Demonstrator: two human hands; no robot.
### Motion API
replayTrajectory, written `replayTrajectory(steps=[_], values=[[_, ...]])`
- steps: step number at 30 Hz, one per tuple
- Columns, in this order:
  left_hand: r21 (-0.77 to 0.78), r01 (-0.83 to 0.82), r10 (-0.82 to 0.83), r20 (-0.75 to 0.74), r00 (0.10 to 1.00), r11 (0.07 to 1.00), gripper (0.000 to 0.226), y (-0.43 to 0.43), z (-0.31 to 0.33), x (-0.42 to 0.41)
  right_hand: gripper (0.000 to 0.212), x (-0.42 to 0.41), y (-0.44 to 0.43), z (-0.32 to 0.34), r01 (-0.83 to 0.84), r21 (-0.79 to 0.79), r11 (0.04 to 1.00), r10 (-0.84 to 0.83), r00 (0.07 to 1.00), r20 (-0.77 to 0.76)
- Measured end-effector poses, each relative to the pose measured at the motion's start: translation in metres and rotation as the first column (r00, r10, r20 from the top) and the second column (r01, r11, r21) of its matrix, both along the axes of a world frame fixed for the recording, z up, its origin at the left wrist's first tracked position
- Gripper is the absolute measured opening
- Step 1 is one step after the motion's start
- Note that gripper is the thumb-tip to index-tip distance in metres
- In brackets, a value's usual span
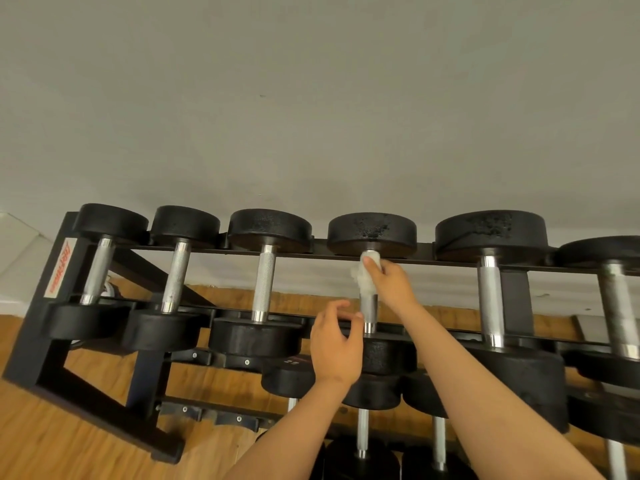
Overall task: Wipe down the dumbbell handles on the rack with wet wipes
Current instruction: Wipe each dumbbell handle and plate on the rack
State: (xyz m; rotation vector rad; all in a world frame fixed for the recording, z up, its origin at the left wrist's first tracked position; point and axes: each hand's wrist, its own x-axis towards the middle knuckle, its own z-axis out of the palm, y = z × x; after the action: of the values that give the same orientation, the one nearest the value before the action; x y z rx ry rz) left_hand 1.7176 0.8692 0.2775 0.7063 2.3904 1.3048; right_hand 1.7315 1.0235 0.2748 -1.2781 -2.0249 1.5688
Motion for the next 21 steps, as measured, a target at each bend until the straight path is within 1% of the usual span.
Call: replayTrajectory(steps=[2,3,4,6,8,9,12,15,18,21], values=[[-0.004,-0.004,0.004,0.0,1.0,1.0,0.016,0.0,0.0,0.0,0.039,-0.004,-0.001,0.004,-0.036,-0.044,0.998,0.036,0.999,0.0],[0.001,-0.006,0.006,-0.001,1.0,1.0,0.016,0.0,0.0,0.0,0.04,-0.004,-0.004,0.003,-0.036,-0.04,0.999,0.036,0.999,-0.007],[0.008,-0.008,0.008,-0.002,1.0,1.0,0.015,0.001,0.0,0.0,0.041,-0.001,-0.008,0.0,-0.034,-0.008,0.999,0.034,0.999,-0.002],[0.015,-0.009,0.009,0.0,1.0,1.0,0.014,0.0,-0.001,-0.001,0.043,0.011,-0.016,-0.007,-0.05,0.089,0.995,0.045,0.997,0.055],[0.015,-0.006,0.006,-0.005,1.0,1.0,0.014,0.0,-0.002,-0.001,0.044,0.016,-0.016,-0.008,-0.086,0.131,0.988,0.072,0.991,0.109],[0.014,-0.004,0.004,-0.006,1.0,1.0,0.014,0.0,-0.003,-0.001,0.046,0.014,-0.012,-0.006,-0.108,0.112,0.988,0.095,0.989,0.117],[0.014,-0.001,0.001,0.001,1.0,1.0,0.012,0.001,-0.002,-0.001,0.049,0.007,-0.003,0.003,-0.182,-0.015,0.983,0.183,0.981,0.069],[0.022,-0.001,0.001,0.009,1.0,1.0,0.011,0.0,-0.001,-0.001,0.048,0.016,-0.003,-0.001,-0.208,-0.045,0.977,0.211,0.976,0.06],[0.028,0.003,-0.004,0.011,1.0,1.0,0.012,0.0,-0.001,0.0,0.04,0.029,-0.003,-0.007,-0.223,-0.064,0.973,0.225,0.974,0.028],[0.018,0.001,-0.001,0.015,1.0,1.0,0.011,0.0,0.001,0.0,0.029,0.027,-0.001,-0.004,-0.258,-0.145,0.955,0.256,0.966,-0.03]])
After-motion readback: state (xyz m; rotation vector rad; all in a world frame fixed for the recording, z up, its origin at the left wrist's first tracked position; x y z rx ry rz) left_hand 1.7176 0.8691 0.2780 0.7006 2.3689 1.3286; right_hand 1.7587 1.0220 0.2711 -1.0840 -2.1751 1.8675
